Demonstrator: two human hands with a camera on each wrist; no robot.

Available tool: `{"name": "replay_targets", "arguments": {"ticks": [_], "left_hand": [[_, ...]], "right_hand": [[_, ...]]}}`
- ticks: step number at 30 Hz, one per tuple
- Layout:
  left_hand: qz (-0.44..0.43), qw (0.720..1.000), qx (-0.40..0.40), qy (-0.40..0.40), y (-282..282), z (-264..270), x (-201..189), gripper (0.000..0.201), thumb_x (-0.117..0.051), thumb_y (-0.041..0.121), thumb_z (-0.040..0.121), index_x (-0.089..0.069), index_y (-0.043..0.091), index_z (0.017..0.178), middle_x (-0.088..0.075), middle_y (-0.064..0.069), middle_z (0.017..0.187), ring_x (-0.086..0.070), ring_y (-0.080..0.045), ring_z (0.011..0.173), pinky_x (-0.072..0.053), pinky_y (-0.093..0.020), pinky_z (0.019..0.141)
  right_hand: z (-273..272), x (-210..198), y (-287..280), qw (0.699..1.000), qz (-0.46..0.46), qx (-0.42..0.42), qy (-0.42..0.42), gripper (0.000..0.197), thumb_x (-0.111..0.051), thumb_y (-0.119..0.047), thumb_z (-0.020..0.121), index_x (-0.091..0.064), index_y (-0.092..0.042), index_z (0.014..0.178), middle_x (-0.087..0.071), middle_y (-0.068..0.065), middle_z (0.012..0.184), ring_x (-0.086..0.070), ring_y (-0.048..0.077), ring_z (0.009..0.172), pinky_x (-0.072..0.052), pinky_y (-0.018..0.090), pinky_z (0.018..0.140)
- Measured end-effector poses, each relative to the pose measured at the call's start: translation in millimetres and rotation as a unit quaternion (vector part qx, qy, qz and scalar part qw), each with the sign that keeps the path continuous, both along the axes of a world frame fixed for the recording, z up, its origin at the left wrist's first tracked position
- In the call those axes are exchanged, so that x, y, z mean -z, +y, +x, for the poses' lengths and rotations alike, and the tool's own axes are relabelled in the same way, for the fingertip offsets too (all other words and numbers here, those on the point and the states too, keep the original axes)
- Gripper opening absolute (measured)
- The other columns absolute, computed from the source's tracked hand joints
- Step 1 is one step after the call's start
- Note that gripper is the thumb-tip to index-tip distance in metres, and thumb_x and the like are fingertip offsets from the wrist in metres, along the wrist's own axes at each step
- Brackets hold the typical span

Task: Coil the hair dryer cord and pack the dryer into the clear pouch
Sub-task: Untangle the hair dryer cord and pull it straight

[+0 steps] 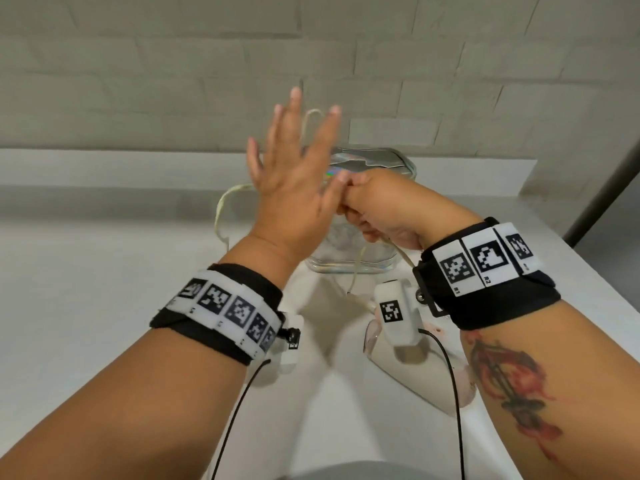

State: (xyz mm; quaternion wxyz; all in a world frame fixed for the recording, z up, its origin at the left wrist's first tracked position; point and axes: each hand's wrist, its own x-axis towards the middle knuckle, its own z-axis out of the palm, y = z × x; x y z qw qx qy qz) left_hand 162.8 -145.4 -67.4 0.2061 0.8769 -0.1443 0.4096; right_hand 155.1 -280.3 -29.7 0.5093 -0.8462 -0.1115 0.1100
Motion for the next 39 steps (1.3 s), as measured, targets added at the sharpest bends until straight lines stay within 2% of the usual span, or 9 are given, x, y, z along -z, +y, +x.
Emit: {"name": "replay_targets", "arguments": {"ticks": [3,5,9,12,20,25,28,33,39], "left_hand": [[0.037,0.997,0.053,-0.04,-8,-2,-1,0.039,-0.034,0.043,0.099,-0.068,0.03,0.112,-0.042,-0.009,0.151,-0.023,-0.03,0.145,0.001,-0.057,0.115],[0.037,0.995,0.095,-0.009,-3,4,4,0.061,-0.018,0.051,0.099,-0.073,0.025,0.091,-0.072,0.001,0.108,-0.055,-0.02,0.121,-0.002,-0.053,0.116],[-0.07,0.986,0.139,0.062,1,8,9,0.07,-0.024,0.059,0.095,-0.057,0.011,0.057,-0.046,0.005,0.049,-0.046,-0.019,0.051,-0.042,-0.028,0.076],[-0.185,0.971,0.101,0.114,1,12,7,0.057,-0.044,0.048,0.096,-0.032,0.017,0.051,-0.026,0.006,0.05,-0.027,-0.01,0.046,-0.023,-0.021,0.047],[-0.415,0.899,-0.049,0.129,64,48,22,0.057,-0.042,0.058,0.089,-0.047,0.008,0.062,-0.047,-0.012,0.068,-0.044,-0.022,0.064,-0.037,-0.037,0.063],[-0.308,0.944,-0.096,0.062,51,30,39,0.032,-0.054,0.036,0.093,-0.058,0.005,0.094,-0.047,0.0,0.094,-0.05,-0.023,0.094,-0.04,-0.031,0.087],[-0.253,0.966,0.024,-0.038,37,11,35,0.029,-0.056,0.036,0.09,-0.054,0.01,0.078,-0.049,0.0,0.083,-0.049,-0.017,0.083,-0.04,-0.032,0.076],[-0.133,0.851,0.243,0.447,17,-5,32,0.026,-0.071,0.047,0.077,-0.073,0.022,0.085,-0.074,0.001,0.087,-0.068,-0.016,0.084,-0.051,-0.038,0.087],[-0.157,0.738,0.295,0.586,24,-5,61,0.015,-0.068,0.012,0.086,-0.076,0.025,0.084,-0.077,0.005,0.093,-0.068,-0.013,0.097,-0.051,-0.033,0.097]], "right_hand": [[-2,-3,-3,1.0,0.027,0.0,0.012,0.031,-0.034,-0.011,0.093,-0.049,-0.015,0.065,-0.039,-0.008,0.042,-0.027,0.008,0.039,-0.024,0.024,0.043],[-2,-3,-8,0.998,0.058,-0.018,0.029,0.026,-0.035,-0.012,0.094,-0.052,-0.012,0.073,-0.037,-0.011,0.039,-0.024,0.006,0.038,-0.021,0.022,0.04],[-2,-2,-12,0.994,0.106,-0.013,0.032,0.031,-0.044,-0.023,0.096,-0.049,-0.012,0.068,-0.033,-0.008,0.041,-0.022,0.009,0.038,-0.021,0.023,0.043],[-2,1,-11,0.995,0.1,-0.02,0.011,0.034,-0.047,-0.028,0.097,-0.049,-0.015,0.066,-0.034,-0.011,0.04,-0.025,0.009,0.039,-0.026,0.024,0.045],[-8,9,-16,0.996,0.063,-0.067,0.015,0.034,-0.049,-0.026,0.097,-0.05,-0.014,0.065,-0.033,-0.008,0.042,-0.026,0.01,0.039,-0.031,0.025,0.049],[-4,-6,0,0.992,0.12,-0.033,0.002,0.034,-0.046,-0.028,0.099,-0.049,-0.015,0.067,-0.034,-0.011,0.038,-0.023,0.007,0.035,-0.021,0.021,0.043],[2,-19,7,0.986,0.161,0.011,-0.03,0.035,-0.043,-0.028,0.099,-0.047,-0.016,0.067,-0.032,-0.011,0.037,-0.021,0.006,0.033,-0.02,0.017,0.038],[4,-33,15,0.979,0.192,0.027,-0.067,0.035,-0.042,-0.028,0.1,-0.047,-0.015,0.067,-0.032,-0.012,0.036,-0.021,0.006,0.031,-0.021,0.017,0.039],[8,-36,3,0.971,0.209,0.069,-0.093,0.034,-0.043,-0.029,0.099,-0.049,-0.016,0.069,-0.032,-0.009,0.039,-0.022,0.007,0.032,-0.022,0.018,0.039]]}}
